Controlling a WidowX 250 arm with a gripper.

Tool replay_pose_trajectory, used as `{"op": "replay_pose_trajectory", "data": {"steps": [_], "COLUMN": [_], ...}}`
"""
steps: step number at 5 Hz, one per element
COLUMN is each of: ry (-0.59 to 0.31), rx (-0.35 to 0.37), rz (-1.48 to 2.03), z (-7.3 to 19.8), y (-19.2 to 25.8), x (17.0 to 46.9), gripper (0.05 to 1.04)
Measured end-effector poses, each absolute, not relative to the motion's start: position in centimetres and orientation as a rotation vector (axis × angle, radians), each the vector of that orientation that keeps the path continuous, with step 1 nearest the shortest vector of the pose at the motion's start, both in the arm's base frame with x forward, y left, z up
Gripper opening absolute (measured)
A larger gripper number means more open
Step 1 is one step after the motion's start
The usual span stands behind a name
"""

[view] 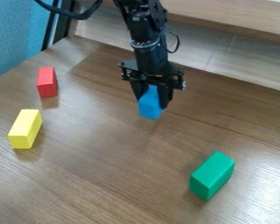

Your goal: Move the blue block to the middle of the table

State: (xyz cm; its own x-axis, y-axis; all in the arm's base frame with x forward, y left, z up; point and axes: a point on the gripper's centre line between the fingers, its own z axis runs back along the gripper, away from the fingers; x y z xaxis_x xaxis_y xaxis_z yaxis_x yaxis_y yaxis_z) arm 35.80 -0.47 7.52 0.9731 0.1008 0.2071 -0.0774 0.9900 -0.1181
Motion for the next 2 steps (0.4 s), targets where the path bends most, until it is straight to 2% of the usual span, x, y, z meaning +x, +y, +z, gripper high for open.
{"op": "replay_pose_trajectory", "data": {"steps": [2], "ry": [-0.186], "rx": [-0.093], "rz": [0.083], "z": [8.02], "y": [-0.24], "x": [35.66], "gripper": [0.577]}}
